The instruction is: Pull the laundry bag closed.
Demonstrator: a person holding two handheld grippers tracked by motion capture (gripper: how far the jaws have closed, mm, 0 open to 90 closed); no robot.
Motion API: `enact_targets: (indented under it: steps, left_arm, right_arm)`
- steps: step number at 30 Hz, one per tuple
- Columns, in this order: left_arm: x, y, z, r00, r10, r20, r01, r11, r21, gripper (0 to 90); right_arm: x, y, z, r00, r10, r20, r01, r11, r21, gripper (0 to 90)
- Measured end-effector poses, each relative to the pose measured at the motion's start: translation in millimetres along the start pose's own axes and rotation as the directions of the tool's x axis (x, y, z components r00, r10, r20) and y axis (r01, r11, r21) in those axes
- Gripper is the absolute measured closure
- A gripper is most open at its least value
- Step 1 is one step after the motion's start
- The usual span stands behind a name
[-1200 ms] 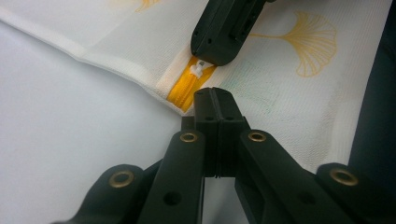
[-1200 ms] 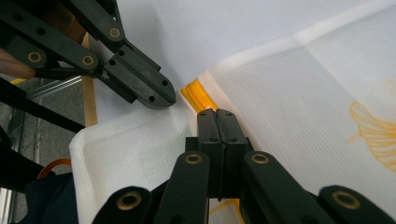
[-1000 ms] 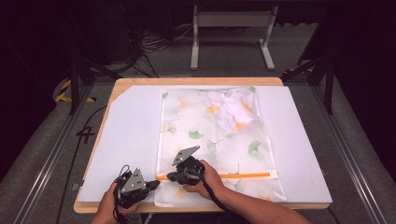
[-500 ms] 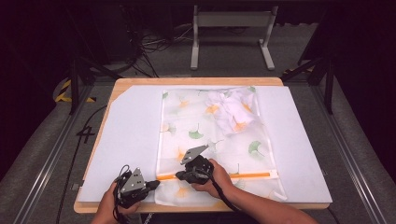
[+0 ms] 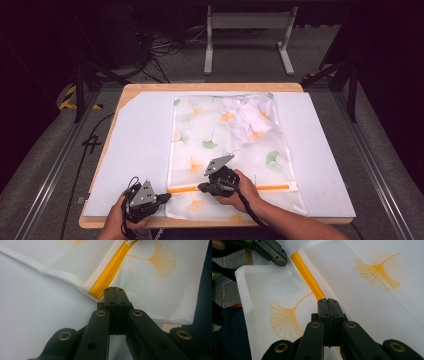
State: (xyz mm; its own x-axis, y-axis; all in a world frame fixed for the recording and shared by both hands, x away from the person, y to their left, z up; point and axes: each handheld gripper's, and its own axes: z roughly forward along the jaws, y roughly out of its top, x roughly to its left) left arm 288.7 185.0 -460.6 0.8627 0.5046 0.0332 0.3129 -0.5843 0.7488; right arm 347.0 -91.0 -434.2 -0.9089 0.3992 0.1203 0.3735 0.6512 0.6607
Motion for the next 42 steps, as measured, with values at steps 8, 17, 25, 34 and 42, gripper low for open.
enact_targets:
  steps: [8, 17, 25, 34, 42]
  left_arm:
    - [0.4, -0.3, 0.1, 1.0000, -0.002, 0.002, 0.002, 1.0000, -0.003, 90.0]
    - [0.9, -0.4, 0.0, 1.0000, -0.001, 0.003, 0.001, 1.0000, -0.004, 90.0]
    - [1.5, -0.7, 0.1, 1.0000, -0.004, 0.007, 0.004, 1.0000, -0.006, 90.0]
    - [1.3, -0.5, 0.1, 1.0000, -0.004, 0.005, 0.004, 1.0000, -0.004, 90.0]
    - [1.3, -0.4, 0.1, 0.9999, -0.010, 0.009, 0.010, 0.9999, -0.003, 90.0]
  right_arm:
    - [-2.1, -7.1, -3.4, 0.9999, 0.001, 0.013, -0.001, 1.000, 0.003, 90.0]
    - [-7.3, -19.2, -14.7, 0.9996, 0.012, 0.026, -0.012, 1.000, -0.008, 90.0]
    - [-10.3, -26.9, -22.3, 0.9992, 0.023, 0.032, -0.023, 1.000, -0.015, 90.0]
    - [-14.8, -38.4, -38.2, 0.9981, 0.031, 0.054, -0.030, 1.000, -0.006, 90.0]
    - [-23.5, -54.4, -59.1, 0.9955, 0.055, 0.076, -0.055, 0.998, -0.001, 90.0]
